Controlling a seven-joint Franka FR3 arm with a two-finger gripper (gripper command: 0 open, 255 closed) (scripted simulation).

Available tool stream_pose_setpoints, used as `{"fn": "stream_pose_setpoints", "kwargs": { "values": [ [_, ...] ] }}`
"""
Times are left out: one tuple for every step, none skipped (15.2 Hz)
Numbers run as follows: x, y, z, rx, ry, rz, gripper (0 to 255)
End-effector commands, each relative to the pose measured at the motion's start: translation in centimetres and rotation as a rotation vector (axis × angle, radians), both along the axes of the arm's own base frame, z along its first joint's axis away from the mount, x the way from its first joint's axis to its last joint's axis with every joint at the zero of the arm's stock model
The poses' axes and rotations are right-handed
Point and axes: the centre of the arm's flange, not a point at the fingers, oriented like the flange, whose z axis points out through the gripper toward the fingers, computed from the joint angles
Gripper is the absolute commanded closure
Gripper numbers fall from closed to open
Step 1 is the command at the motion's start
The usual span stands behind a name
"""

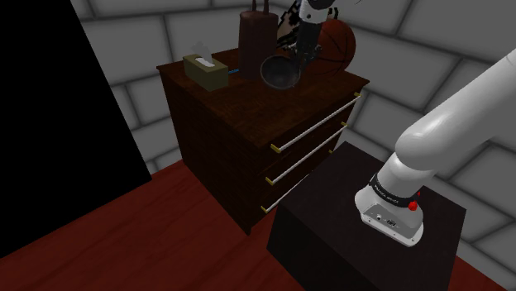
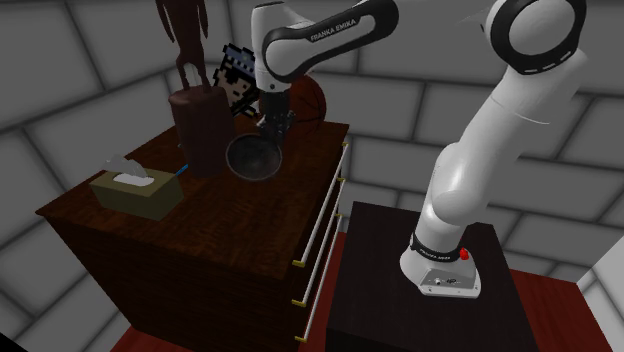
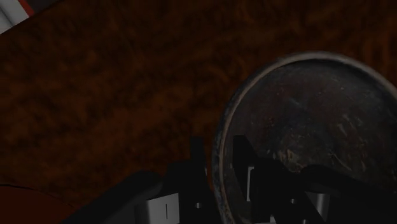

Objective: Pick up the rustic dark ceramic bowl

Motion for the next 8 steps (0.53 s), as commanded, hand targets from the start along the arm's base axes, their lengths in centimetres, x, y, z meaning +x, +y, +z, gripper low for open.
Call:
{"fn": "stream_pose_setpoints", "kwargs": {
  "values": [
    [0.0, 0.0, 1.1, 0.000, 0.000, 0.000, 255],
    [0.0, 0.0, 1.6, 0.000, 0.000, 0.000, 255],
    [0.0, 0.0, 2.2, 0.000, 0.000, 0.000, 255],
    [0.0, 0.0, 2.7, 0.000, 0.000, 0.000, 255],
    [0.0, 0.0, 3.2, 0.000, 0.000, 0.000, 255],
    [0.0, 0.0, 3.7, 0.000, 0.000, 0.000, 255],
    [0.0, 0.0, 3.8, 0.000, 0.000, 0.000, 255],
    [0.0, 0.0, 3.8, 0.000, 0.000, 0.000, 255]
  ]
}}
